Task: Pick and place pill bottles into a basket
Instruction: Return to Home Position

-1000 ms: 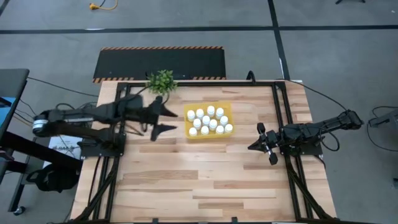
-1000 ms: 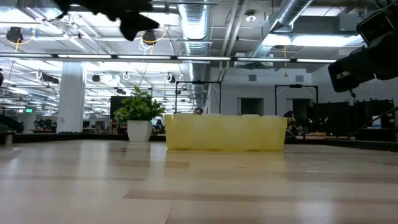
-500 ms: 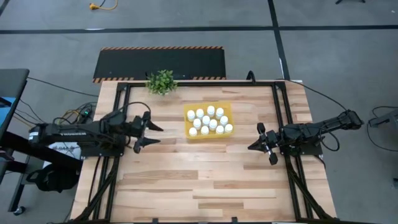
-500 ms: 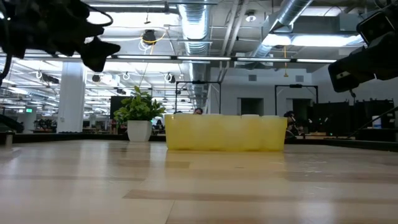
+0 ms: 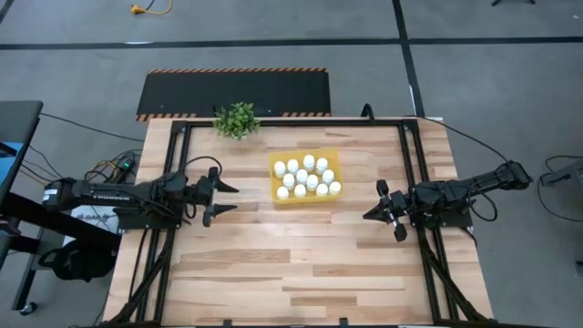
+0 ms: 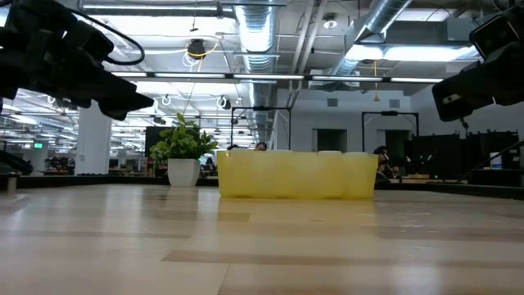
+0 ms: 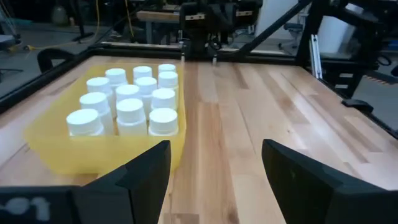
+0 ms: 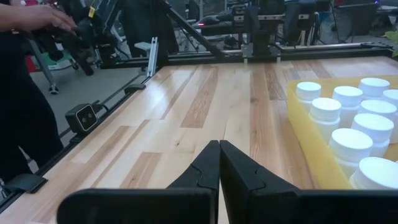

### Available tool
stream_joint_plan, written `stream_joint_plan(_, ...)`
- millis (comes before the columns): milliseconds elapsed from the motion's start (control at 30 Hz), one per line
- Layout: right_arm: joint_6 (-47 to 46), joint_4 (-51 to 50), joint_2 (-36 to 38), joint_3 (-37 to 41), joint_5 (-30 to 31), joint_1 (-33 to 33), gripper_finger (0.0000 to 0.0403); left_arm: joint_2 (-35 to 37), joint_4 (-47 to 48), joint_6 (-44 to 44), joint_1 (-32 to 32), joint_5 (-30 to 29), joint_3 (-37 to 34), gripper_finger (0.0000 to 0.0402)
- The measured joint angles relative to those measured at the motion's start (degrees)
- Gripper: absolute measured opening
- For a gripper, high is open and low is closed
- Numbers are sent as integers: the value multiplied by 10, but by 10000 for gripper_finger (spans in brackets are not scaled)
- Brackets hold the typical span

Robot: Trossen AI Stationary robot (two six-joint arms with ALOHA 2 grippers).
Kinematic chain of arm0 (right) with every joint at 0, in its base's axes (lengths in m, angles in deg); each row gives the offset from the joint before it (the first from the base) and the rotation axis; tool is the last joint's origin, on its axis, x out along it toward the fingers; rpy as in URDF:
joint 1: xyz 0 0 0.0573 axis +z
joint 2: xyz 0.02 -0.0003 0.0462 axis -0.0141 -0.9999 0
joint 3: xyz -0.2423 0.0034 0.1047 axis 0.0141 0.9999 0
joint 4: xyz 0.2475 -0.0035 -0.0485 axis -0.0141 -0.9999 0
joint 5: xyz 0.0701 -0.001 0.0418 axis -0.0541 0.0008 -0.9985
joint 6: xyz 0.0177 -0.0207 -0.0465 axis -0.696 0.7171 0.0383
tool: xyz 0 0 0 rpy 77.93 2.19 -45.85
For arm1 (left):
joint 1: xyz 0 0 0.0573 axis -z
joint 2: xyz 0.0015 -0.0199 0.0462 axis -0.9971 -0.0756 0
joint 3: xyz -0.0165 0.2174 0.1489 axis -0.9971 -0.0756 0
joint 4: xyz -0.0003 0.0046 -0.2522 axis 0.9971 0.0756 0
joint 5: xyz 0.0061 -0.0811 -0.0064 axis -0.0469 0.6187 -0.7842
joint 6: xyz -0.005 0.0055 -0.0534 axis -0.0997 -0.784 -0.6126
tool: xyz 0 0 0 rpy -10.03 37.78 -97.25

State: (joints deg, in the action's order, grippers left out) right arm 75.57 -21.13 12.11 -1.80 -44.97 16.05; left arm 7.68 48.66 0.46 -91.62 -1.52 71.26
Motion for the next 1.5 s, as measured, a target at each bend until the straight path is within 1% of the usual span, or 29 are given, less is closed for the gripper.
stream_joint_plan(267, 0, 0, 0, 0, 0, 0, 1, 0, 3, 35, 0, -9, 0, 241)
stream_joint_plan(333, 0, 0, 0, 0, 0, 0, 1, 13, 18, 41, 7, -11, 0, 241)
stream_joint_plan(433, 0, 0, 0, 0, 0, 0, 1, 61, 59, 44, 32, -24, 0, 241)
stream_joint_plan(567, 0, 0, 0, 0, 0, 0, 1, 146, 149, 27, 69, -44, 0, 241)
stream_joint_plan(600, 0, 0, 0, 0, 0, 0, 1, 167, 160, 26, 79, -56, -1, 241)
stream_joint_plan(700, 0, 0, 0, 0, 0, 0, 1, 215, 161, 52, 104, -94, -1, 241)
stream_joint_plan(833, 0, 0, 0, 0, 0, 0, 1, 265, 163, 59, 113, -98, -1, 241)
stream_joint_plan(933, 0, 0, 0, 0, 0, 0, 1, 266, 165, 53, 121, -91, 0, 241)
stream_joint_plan(1033, 0, 0, 0, 0, 0, 0, 1, 266, 166, 18, 140, -83, 0, 241)
stream_joint_plan(1333, 0, 0, 0, 0, 0, 0, 1, 266, 167, -14, 241, -83, 0, 241)
stream_joint_plan(1500, 0, 0, 0, 0, 0, 0, 1, 266, 166, -13, 254, -79, 0, 241)
